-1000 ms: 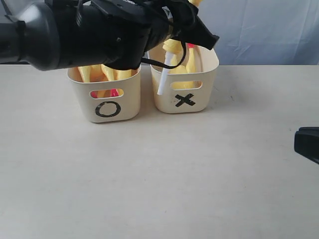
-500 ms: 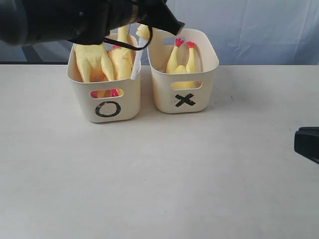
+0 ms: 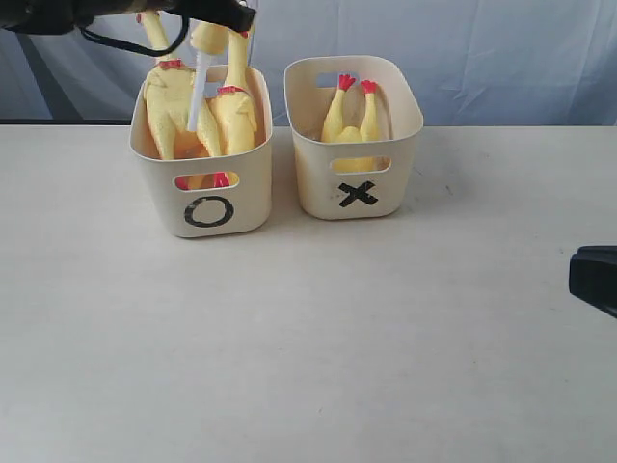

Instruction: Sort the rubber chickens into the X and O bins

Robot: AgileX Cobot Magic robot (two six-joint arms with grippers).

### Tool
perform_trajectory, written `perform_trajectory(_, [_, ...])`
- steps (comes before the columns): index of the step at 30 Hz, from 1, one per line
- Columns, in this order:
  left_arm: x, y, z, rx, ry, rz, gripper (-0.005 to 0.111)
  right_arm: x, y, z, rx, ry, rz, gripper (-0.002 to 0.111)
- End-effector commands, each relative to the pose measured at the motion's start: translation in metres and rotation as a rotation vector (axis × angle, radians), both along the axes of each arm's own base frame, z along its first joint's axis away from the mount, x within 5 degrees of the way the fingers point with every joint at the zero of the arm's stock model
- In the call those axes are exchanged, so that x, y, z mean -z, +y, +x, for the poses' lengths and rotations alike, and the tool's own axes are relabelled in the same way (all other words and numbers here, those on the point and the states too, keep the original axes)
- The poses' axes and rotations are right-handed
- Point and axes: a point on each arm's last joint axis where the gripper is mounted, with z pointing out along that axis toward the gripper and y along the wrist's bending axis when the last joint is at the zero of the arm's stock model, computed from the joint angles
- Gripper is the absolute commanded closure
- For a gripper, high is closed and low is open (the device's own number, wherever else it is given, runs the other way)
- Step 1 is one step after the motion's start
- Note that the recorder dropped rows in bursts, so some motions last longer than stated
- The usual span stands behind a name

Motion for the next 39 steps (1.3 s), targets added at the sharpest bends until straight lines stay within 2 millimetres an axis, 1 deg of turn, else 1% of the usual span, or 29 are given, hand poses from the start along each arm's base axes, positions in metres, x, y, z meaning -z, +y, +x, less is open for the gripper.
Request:
perform_trajectory(1, [-0.021, 0.029, 0.008, 0.024, -0.031, -0.109, 0.107, 0.0, 0.0, 0.0, 0.006, -0.005, 0.004, 0.109])
perform_trajectory(3, [-0.027, 0.042, 0.012, 0.053, -0.048, -0.223, 0.107, 0.0, -0.001, 0.0, 0.007, -0.007, 0.005, 0.109])
perform_trajectory(5, [-0.031, 0.053, 0.016, 0.042, -0.071, -0.306, 0.107, 0.0, -0.001, 0.0, 0.007, -0.007, 0.005, 0.109])
perform_trajectory(6, [-0.033, 0.058, 0.017, 0.033, -0.09, -0.325, 0.107, 0.0, -0.001, 0.0, 0.007, -0.007, 0.005, 0.109])
perform_trajectory(9, [-0.032, 0.063, 0.021, 0.011, -0.135, -0.313, 0.107, 0.0, -0.001, 0.0, 0.007, -0.007, 0.005, 0.109])
perform_trajectory(11, [-0.029, 0.063, 0.024, 0.011, -0.153, -0.316, 0.107, 0.0, -0.001, 0.0, 0.007, -0.007, 0.005, 0.109])
perform_trajectory(14, [-0.021, 0.06, 0.03, 0.045, -0.167, -0.382, 0.107, 0.0, 0.0, 0.0, 0.007, -0.006, 0.007, 0.109])
perform_trajectory(20, [0.005, 0.055, 0.045, 0.09, -0.179, -0.533, 0.107, 0.0, 0.0, 0.0, 0.007, -0.006, 0.007, 0.109])
perform_trajectory(25, [0.02, 0.05, 0.05, 0.153, -0.198, -0.57, 0.107, 0.0, 0.0, 0.0, 0.007, -0.006, 0.007, 0.109])
perform_trajectory(32, [0.033, 0.047, 0.054, 0.226, -0.243, -0.691, 0.107, 0.0, -0.001, 0.0, 0.009, -0.009, 0.008, 0.109])
perform_trajectory(35, [0.037, 0.045, 0.055, 0.242, -0.244, -0.696, 0.107, 0.0, -0.001, 0.0, 0.009, -0.009, 0.008, 0.109])
perform_trajectory(39, [0.038, 0.035, 0.052, 0.281, -0.257, -0.699, 0.107, 0.0, -0.001, 0.0, 0.009, -0.009, 0.008, 0.109])
